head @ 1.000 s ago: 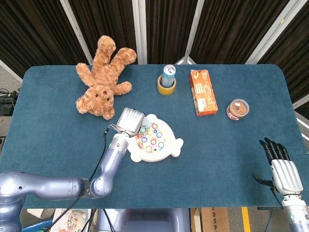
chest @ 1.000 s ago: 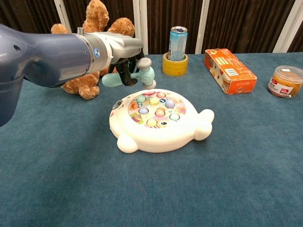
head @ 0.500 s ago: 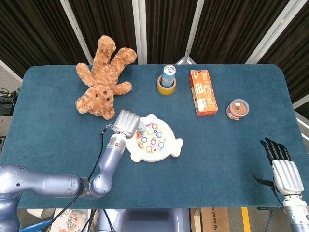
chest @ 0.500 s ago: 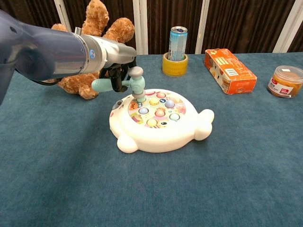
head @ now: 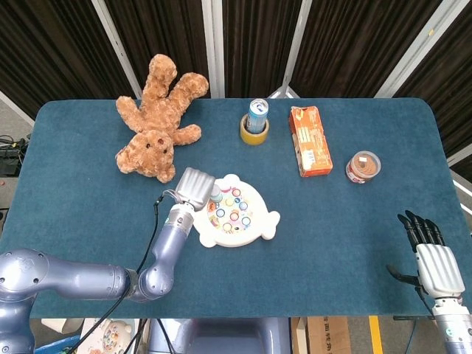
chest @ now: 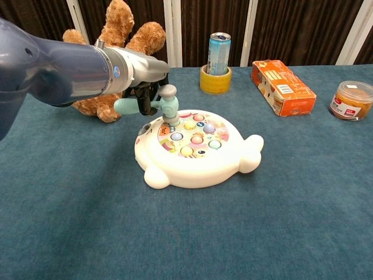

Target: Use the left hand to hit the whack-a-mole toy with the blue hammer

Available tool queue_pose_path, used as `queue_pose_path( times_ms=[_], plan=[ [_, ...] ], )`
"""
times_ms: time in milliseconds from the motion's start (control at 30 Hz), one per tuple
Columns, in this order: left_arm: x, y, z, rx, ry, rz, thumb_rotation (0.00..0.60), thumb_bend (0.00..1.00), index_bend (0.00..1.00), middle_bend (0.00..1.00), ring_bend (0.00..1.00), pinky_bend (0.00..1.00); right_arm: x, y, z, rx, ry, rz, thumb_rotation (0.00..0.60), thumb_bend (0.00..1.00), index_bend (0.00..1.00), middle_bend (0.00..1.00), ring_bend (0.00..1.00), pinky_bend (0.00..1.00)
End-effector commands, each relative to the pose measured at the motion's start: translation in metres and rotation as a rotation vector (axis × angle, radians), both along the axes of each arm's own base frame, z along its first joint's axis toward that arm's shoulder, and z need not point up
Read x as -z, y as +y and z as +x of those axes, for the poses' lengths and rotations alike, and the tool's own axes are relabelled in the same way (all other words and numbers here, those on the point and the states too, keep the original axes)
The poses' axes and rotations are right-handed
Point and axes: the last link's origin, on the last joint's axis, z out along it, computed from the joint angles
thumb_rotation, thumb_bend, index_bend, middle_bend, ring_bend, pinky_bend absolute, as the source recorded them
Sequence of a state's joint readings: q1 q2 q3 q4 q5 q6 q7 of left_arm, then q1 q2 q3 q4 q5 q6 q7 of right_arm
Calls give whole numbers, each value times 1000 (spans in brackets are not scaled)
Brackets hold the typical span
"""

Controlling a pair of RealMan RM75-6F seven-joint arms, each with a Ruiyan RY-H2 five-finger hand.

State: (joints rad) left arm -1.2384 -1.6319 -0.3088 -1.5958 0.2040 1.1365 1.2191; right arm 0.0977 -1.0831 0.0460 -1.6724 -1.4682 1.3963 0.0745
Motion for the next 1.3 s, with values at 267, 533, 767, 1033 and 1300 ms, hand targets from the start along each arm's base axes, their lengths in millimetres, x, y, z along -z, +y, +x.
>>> queue_pose_path(
  times_ms=[267, 533, 767, 1033, 1300],
  plan=[
    [3, 0, -6, -15, 20, -1, 600, 652, 681, 535, 424, 551, -1, 1, 0, 0, -3, 0, 600, 193, 0, 0, 0, 0],
    [2, -1, -5, -10, 9, 2, 600, 651, 681, 535, 424, 550, -1, 1, -1, 1, -3, 1, 600, 193, 0, 0, 0, 0],
    [-9, 0, 11, 18, -51, 24, 600, 652, 680, 535, 424, 550, -1, 1, -1, 1, -1, 1, 600, 194, 0, 0, 0, 0],
    [-14, -4, 21, 33, -55, 20, 600, 651, 681, 534, 424, 551, -2, 2, -2, -2, 3, -1, 600, 193, 0, 0, 0, 0],
    [-2, -7, 18, 30, -43, -7, 600, 652, 680, 534, 424, 550, -2, 1, -2, -2, 3, 0, 600, 192, 0, 0, 0, 0]
  ],
)
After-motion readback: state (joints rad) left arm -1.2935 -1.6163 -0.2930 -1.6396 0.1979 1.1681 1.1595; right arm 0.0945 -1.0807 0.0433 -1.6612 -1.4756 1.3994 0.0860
